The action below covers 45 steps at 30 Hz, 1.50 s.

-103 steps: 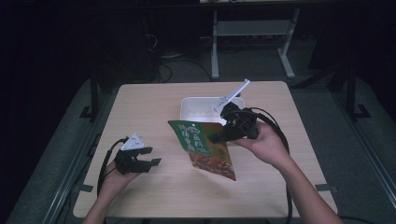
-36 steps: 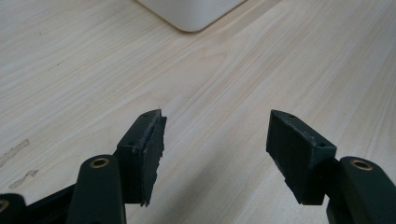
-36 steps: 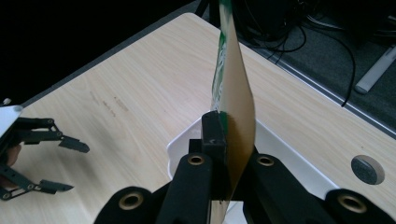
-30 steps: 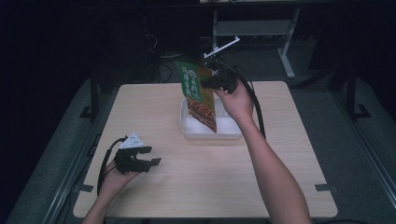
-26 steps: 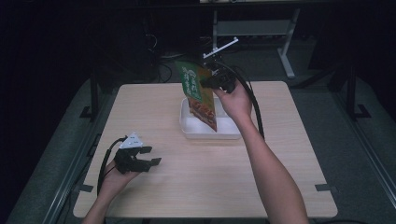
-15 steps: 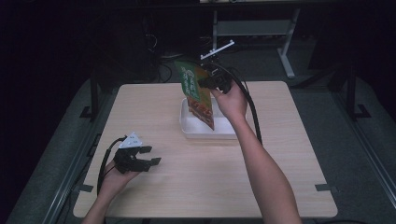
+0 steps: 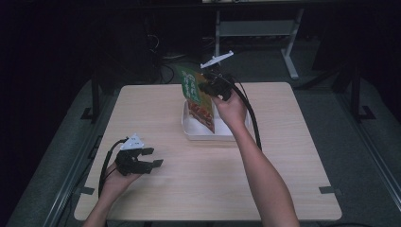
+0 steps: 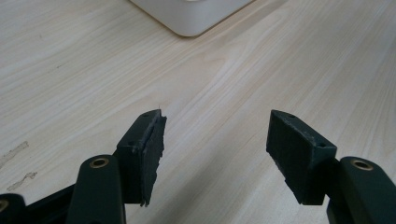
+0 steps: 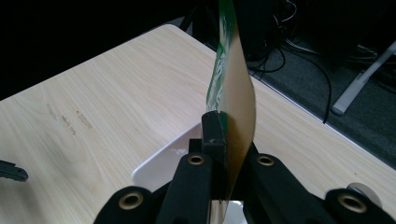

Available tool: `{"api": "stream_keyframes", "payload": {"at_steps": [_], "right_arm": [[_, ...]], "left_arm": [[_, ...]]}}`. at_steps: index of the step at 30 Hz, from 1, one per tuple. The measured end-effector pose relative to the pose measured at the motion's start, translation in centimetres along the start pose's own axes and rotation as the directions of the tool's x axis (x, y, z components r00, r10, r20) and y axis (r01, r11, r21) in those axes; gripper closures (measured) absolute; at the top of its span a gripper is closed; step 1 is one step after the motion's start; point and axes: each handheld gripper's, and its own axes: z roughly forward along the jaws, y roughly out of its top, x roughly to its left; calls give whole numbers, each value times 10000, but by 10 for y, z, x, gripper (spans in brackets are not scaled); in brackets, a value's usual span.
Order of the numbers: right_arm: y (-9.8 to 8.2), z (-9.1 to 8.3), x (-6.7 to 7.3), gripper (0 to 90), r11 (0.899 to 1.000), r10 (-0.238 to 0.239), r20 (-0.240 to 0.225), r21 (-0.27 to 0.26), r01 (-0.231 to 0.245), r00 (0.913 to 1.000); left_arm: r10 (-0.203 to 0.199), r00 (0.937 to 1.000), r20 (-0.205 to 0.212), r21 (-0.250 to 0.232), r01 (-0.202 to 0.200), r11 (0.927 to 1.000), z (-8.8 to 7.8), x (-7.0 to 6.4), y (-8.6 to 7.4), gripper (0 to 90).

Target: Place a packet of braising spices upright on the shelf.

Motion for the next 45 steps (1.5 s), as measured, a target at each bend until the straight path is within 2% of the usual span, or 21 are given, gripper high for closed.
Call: {"api": "stream_keyframes", "payload": {"at_steps": [16,28,45], "right_arm": [[-13,11,-5,897,9998,184,-134,108,-182,9997],[-19,9,-7,894,9982,354,-315,499,-338,9989],[-29,6,-6,889,9924,376,-513,1190,-313,9980]], "left_arm": [[-25,10000,31,-31,25,10000,0,0,0,364],[-36,10000,44,-6,36,10000,0,0,0,364],[-39,10000,48,24,39,10000,1,-1,0,362]]}}
